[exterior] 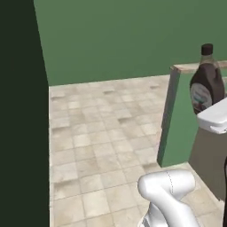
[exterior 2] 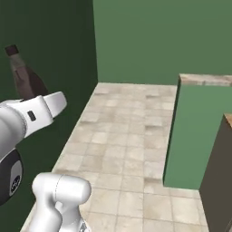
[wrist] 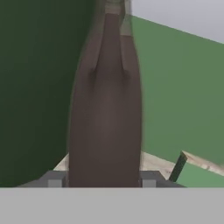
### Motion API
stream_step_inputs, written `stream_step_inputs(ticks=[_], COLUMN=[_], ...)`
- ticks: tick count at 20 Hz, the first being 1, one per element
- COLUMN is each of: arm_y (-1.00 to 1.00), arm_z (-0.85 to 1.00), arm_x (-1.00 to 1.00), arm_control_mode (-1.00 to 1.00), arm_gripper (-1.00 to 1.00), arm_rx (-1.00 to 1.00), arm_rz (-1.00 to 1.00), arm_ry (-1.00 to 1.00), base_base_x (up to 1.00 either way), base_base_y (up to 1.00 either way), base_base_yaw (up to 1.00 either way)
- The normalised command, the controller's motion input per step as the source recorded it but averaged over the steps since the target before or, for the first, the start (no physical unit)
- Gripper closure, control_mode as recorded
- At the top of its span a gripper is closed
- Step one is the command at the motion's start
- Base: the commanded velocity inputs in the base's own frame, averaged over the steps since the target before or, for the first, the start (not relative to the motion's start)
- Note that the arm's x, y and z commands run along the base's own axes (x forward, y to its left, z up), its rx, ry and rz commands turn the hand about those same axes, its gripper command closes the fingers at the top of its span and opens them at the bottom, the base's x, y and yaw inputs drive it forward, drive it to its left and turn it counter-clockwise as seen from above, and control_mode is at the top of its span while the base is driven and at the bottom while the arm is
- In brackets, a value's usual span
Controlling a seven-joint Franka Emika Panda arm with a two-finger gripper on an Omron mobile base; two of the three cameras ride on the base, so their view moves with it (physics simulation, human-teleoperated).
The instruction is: Move the syrup bottle and shaker from the cabinet to the dining counter.
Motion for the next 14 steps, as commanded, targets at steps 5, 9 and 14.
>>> stream_step_inputs(ticks=[5,9,14], arm_y=[0.0,0.0,0.0], arm_z=[0.0,0.0,0.0], arm_x=[0.0,0.0,0.0], arm_control_mode=[1.0,1.0,1.0], arm_gripper=[1.0,1.0,1.0], arm_rx=[0.0,0.0,0.0], arm_rz=[0.0,0.0,0.0], arm_ry=[0.0,0.0,0.0], base_base_x=[1.0,1.0,0.72], base_base_y=[0.79,0.58,0.37], base_base_yaw=[-0.48,-0.46,-0.43])
